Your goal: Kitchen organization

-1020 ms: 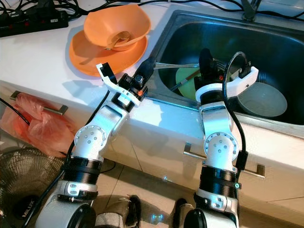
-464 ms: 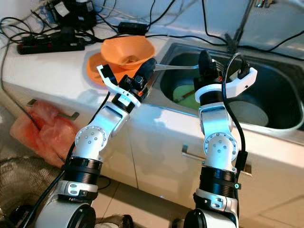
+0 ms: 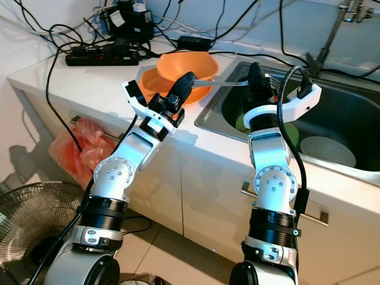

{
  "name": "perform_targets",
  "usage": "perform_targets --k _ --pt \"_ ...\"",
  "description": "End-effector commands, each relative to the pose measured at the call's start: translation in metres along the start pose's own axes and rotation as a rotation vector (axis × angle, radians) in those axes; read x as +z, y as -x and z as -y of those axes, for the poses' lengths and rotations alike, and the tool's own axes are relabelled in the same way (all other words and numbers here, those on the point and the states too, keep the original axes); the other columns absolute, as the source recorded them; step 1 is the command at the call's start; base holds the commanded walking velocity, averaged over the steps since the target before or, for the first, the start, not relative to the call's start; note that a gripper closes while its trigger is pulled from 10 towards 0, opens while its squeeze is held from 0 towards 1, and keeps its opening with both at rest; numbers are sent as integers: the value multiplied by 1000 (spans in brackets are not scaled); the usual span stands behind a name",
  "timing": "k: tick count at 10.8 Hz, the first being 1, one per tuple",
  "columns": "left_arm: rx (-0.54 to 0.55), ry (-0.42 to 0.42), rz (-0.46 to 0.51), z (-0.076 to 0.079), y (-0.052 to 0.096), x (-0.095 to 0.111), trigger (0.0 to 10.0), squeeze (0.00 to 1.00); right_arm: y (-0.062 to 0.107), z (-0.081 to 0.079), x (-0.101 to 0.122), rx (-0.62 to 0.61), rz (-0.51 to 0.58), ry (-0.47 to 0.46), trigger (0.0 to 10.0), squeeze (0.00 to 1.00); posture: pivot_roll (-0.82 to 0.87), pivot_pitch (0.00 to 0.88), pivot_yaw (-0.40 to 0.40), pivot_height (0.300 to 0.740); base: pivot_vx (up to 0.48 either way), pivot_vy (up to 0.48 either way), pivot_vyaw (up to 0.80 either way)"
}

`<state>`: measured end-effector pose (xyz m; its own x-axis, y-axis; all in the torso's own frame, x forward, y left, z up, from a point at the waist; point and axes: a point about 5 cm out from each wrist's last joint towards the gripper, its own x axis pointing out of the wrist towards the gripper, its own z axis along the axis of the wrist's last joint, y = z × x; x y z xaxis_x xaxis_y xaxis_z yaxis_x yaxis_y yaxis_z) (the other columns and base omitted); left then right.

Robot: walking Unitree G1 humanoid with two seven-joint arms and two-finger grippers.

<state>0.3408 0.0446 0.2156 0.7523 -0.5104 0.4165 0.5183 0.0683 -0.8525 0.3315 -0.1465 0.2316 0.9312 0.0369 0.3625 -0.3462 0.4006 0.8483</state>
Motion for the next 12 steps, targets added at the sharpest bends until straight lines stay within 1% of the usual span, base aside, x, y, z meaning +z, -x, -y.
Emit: perform_targets --k 1,10,11,12 --pt "-1 140 7 6 -8 -40 10000 0 -1 -7 10 16 36 38 0 0 69 199 47 740 0 0 0" --pt "-1 140 7 6 -8 -40 10000 0 -1 -7 10 16 36 38 0 0 69 199 47 740 0 0 0" --pt "2 139 9 5 -8 -40 10000 0 -1 -7 10 16 35 36 0 0 69 0 0 740 0 0 0" --pt "2 139 9 5 -8 -40 10000 0 -1 -7 10 16 35 36 0 0 69 0 0 740 0 0 0"
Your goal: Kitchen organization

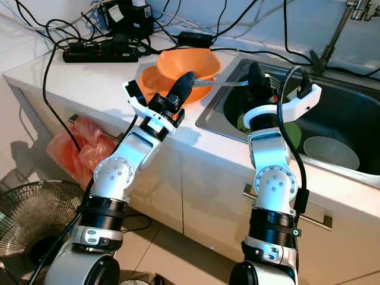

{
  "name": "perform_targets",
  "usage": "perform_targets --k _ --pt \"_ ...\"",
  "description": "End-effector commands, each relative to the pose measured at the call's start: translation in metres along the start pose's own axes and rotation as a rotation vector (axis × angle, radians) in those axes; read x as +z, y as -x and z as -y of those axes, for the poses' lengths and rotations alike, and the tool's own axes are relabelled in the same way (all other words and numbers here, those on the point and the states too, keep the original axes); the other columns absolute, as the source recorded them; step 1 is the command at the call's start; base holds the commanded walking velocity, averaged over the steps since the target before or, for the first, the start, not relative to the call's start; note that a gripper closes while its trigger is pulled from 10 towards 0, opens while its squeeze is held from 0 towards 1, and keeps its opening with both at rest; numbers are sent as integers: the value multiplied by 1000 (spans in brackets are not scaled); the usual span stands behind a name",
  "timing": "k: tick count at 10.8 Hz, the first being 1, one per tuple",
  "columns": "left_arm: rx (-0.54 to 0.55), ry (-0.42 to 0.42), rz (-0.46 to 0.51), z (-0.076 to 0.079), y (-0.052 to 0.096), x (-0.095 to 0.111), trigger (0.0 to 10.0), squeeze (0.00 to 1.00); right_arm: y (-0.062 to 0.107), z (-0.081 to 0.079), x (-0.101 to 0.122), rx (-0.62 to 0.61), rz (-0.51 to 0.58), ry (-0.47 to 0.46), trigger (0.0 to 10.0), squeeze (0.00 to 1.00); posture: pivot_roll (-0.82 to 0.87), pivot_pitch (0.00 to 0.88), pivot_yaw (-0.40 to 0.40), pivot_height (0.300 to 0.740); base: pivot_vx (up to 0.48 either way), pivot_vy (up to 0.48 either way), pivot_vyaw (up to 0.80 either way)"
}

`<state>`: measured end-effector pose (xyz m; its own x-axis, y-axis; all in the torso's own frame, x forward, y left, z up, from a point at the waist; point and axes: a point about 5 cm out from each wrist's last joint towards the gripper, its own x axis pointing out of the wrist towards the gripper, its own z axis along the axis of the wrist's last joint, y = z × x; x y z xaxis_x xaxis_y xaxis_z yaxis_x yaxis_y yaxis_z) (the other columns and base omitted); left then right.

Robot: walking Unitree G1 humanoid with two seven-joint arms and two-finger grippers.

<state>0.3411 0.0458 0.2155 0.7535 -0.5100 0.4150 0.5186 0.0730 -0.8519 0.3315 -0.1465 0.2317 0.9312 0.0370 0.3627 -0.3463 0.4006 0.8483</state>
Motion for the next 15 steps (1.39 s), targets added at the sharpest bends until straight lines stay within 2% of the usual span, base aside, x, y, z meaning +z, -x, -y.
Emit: perform_targets --k 1,9,10,15 --pt "0 143 8 6 -8 -41 10000 0 -1 -7 10 16 35 36 0 0 69 0 0 740 0 0 0" --pt "0 143 8 6 -8 -41 10000 0 -1 -7 10 16 35 36 0 0 69 0 0 740 0 0 0" --pt "78 32 56 -14 0 -23 10000 0 2 9 6 -37 18 61 10000 0 68 190 44 740 0 0 0" --pt "78 32 56 -14 0 -23 10000 0 2 9 6 -37 18 61 10000 0 68 190 44 740 0 0 0"
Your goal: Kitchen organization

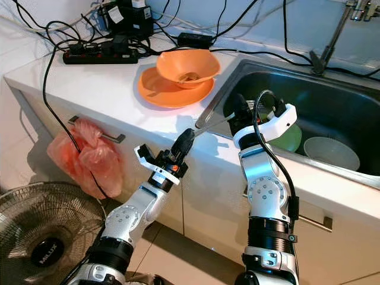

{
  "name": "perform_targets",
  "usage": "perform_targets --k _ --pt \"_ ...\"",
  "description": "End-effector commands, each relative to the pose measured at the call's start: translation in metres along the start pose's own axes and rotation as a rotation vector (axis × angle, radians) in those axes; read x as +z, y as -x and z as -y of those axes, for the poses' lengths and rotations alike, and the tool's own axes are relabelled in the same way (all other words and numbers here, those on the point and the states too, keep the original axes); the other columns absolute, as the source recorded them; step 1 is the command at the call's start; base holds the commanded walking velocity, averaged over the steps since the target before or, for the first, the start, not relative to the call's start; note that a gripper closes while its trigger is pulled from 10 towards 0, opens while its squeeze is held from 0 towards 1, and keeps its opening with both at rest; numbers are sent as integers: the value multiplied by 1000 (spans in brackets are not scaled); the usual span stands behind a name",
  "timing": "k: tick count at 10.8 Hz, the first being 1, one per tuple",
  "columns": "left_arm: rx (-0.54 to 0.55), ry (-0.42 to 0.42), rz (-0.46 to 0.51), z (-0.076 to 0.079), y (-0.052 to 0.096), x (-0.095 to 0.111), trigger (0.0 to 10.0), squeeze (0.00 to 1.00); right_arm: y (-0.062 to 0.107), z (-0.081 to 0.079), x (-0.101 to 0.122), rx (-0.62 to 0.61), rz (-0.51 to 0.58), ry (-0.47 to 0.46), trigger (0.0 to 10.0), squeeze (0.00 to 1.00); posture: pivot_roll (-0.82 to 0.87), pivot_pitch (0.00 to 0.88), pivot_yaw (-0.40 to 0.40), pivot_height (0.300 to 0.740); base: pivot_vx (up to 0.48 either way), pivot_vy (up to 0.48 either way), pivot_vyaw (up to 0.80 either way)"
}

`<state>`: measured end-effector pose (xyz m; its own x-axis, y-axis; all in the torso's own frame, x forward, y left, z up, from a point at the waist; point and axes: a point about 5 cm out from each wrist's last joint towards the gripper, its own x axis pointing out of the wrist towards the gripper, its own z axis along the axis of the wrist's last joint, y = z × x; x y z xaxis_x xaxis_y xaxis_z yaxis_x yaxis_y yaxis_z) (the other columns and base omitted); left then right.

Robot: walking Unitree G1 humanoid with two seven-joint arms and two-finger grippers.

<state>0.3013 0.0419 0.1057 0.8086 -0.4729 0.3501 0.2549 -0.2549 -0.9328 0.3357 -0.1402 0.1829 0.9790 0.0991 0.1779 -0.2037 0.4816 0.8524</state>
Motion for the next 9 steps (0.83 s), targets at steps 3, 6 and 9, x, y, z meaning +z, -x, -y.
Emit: perform_targets --k 3,6,9 --pt "-12 -392 19 71 -69 0 10000 0 -3 -29 34 102 161 -22 10000 0 68 190 44 740 0 0 0" --pt "-12 -392 19 71 -69 0 10000 0 -3 -29 34 102 161 -22 10000 0 68 190 44 740 0 0 0" --pt "-12 -392 19 71 -69 0 10000 0 -3 -29 34 102 161 -22 10000 0 68 190 44 740 0 0 0"
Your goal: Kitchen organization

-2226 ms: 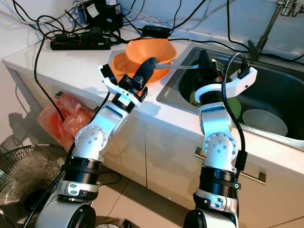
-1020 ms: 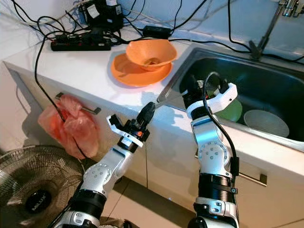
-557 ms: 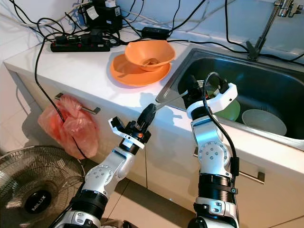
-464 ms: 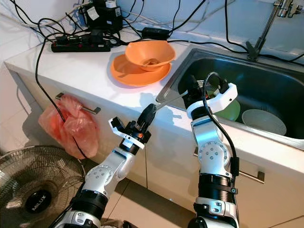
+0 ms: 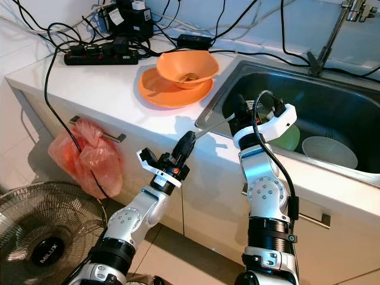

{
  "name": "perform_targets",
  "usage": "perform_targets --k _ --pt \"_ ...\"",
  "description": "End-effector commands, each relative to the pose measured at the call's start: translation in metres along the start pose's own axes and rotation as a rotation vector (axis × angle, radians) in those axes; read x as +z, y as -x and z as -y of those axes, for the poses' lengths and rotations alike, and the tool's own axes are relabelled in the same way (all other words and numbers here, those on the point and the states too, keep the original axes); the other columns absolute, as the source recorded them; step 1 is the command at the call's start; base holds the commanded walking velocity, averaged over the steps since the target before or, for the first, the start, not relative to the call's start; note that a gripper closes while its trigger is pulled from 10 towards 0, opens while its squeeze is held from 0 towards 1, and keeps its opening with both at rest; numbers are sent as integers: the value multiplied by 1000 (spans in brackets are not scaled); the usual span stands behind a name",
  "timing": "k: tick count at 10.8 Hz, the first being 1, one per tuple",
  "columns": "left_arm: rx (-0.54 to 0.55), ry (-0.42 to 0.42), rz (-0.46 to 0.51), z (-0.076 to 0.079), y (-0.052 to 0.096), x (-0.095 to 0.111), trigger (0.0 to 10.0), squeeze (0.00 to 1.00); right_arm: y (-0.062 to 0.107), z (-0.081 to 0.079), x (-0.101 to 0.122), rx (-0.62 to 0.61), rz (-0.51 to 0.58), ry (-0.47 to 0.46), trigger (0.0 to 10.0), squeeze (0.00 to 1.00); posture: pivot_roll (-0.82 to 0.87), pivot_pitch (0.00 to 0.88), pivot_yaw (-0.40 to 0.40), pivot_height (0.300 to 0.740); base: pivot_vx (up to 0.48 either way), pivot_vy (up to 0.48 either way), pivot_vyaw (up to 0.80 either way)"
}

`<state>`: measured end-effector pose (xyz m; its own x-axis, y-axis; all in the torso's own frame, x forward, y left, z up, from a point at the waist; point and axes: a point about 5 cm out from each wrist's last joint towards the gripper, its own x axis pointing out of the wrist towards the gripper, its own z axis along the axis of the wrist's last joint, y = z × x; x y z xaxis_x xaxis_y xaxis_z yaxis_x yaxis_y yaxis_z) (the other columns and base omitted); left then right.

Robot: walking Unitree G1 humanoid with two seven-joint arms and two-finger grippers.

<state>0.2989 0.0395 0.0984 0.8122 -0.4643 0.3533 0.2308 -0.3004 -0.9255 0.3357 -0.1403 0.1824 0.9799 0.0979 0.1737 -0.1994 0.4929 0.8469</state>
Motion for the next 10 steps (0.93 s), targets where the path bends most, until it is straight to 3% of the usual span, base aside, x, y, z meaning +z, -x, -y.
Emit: perform_targets --k 1,7,8,10 --pt "-10 -444 10 77 -73 -2 10000 0 -3 -29 35 106 162 -35 10000 0 68 190 44 740 0 0 0" --pt "-10 -444 10 77 -73 -2 10000 0 -3 -29 35 106 162 -35 10000 0 68 190 44 740 0 0 0" --pt "24 -639 129 76 -59 49 10000 1000 -1 0 23 26 114 16 10000 0 76 0 0 740 0 0 0" --pt "-8 -659 140 78 -56 59 10000 1000 -1 9 19 5 98 15 10000 0 74 0 0 740 0 0 0"
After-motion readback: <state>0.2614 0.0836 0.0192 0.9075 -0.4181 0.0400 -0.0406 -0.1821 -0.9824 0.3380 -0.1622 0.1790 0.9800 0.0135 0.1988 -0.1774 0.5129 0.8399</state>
